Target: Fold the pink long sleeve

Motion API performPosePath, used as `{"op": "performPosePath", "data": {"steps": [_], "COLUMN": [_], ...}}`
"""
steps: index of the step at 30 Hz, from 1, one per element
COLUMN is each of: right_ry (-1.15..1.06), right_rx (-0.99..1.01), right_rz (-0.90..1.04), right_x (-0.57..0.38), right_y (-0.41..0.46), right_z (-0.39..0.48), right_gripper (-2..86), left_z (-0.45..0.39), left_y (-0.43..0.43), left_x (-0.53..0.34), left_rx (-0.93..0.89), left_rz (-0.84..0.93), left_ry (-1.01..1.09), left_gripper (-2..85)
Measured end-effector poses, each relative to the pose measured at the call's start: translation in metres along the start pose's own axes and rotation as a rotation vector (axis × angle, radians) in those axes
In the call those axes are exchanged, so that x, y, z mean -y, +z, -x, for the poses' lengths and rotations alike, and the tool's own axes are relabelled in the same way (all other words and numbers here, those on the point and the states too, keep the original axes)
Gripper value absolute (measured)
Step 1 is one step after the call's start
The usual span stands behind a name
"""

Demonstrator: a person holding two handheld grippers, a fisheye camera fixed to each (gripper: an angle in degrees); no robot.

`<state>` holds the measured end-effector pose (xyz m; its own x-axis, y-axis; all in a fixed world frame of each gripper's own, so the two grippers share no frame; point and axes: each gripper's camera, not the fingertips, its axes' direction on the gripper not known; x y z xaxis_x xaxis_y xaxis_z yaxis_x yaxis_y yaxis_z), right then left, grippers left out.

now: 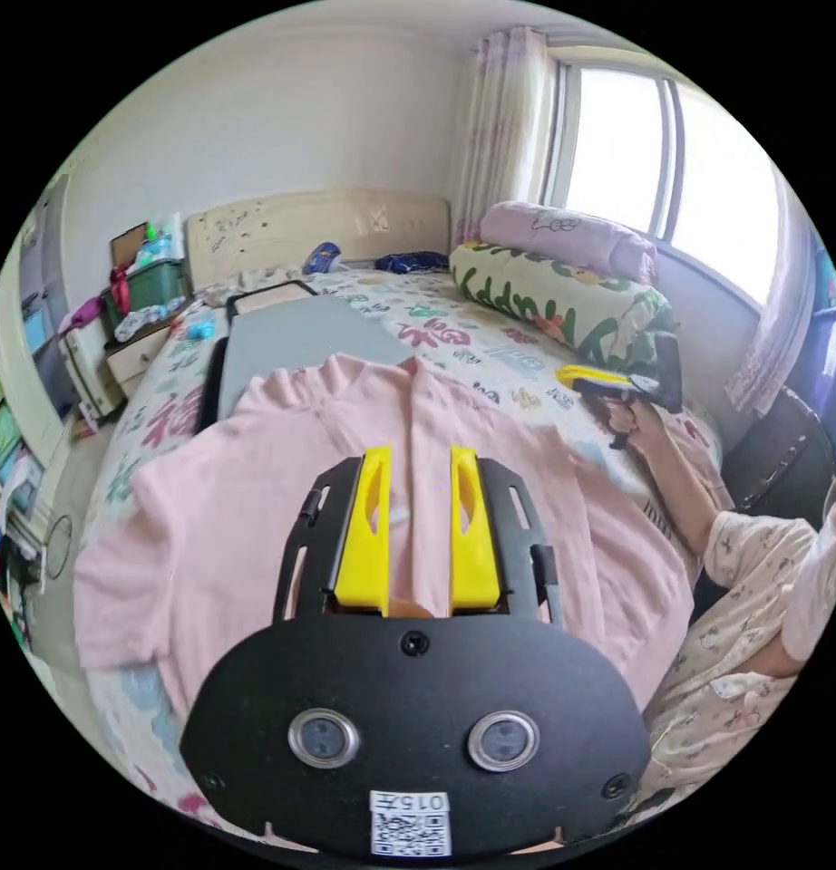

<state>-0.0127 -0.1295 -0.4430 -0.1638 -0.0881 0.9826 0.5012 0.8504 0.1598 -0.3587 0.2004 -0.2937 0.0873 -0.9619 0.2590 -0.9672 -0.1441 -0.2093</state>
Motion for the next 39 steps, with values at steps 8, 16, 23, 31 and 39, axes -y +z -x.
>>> {"op": "performPosePath", "data": {"steps": [8, 16, 23, 31, 39], "right_ry": [-0.248, -0.28, -0.216, -0.159, -0.158], "right_rx": [0.084, 0.278, 0.306, 0.333, 0.326], "right_rz": [0.278, 0.445, 0.372, 0.412, 0.446], "right_x": [0.003, 0.018, 0.022, 0.02, 0.023], "right_y": [0.039, 0.115, 0.104, 0.121, 0.128], "right_z": [-0.003, -0.045, -0.096, -0.129, -0.144], "right_gripper": [11.4, 5.7, -0.4, -0.6, -0.3], "left_z": [0.038, 0.03, 0.022, 0.004, -0.019], "left_y": [0.238, 0.276, 0.286, 0.285, 0.248], "left_x": [0.171, 0.207, 0.243, 0.254, 0.264], "left_rx": [-0.21, -0.143, -0.094, -0.064, -0.058], "left_rz": [0.19, 0.342, 0.395, 0.358, 0.318], "left_ry": [-0.075, -0.067, -0.078, -0.062, -0.081], "left_gripper": [14.3, 6.4, 2.9, 4.9, 7.3]}}
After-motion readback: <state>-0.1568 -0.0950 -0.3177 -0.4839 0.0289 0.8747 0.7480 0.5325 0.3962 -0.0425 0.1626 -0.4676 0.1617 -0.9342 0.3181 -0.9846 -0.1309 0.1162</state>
